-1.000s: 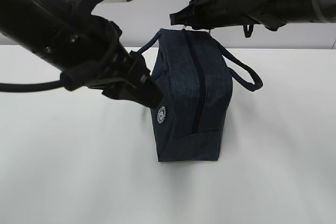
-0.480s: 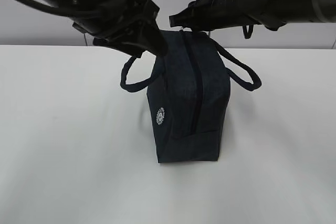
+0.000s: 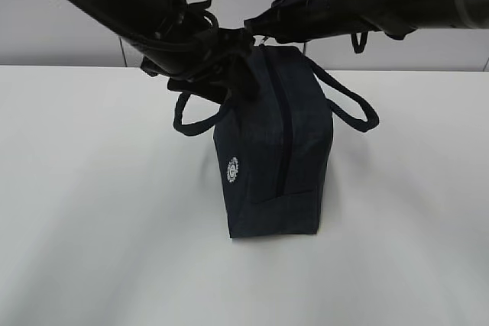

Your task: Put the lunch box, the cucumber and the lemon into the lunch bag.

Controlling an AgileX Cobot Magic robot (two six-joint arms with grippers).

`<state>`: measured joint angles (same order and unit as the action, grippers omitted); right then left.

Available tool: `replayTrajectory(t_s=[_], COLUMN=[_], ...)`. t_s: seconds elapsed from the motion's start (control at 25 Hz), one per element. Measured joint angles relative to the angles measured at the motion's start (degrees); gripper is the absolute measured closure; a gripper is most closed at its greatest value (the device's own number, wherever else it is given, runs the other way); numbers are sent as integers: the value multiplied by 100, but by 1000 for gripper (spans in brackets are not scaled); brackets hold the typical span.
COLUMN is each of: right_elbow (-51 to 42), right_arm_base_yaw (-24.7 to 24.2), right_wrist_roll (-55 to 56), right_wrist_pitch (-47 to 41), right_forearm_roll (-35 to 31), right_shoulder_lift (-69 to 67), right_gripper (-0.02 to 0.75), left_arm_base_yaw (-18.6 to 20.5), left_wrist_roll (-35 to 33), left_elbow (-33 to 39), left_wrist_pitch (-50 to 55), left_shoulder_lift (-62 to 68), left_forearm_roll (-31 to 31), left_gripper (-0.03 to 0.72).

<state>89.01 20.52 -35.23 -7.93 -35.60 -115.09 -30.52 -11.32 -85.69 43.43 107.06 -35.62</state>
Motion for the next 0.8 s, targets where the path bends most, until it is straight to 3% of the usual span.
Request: replayTrajectory(t_s=[0.44,0.52,0.72,0.8], right_elbow=[0,0,0,0], right_arm_base_yaw=[0,0,0,0], right_wrist_roll=[0,0,0,0], right_wrist_pitch=[0,0,0,0], right_forearm_roll=[0,0,-10,-10], right_shoulder_lift=[0,0,0,0], right_gripper=[738,738,738,738], left_arm_base_yaw=[0,0,0,0], left_wrist_roll=[-113,-194,-353,-425], left_elbow=[0,0,0,0], left_wrist_pitch=[-539,-544,-672,-687], left_shoulder_lift=[445,493,527,538], left_forearm_roll=[-605,-671,-691,-691], left_gripper=[326,384,643,680])
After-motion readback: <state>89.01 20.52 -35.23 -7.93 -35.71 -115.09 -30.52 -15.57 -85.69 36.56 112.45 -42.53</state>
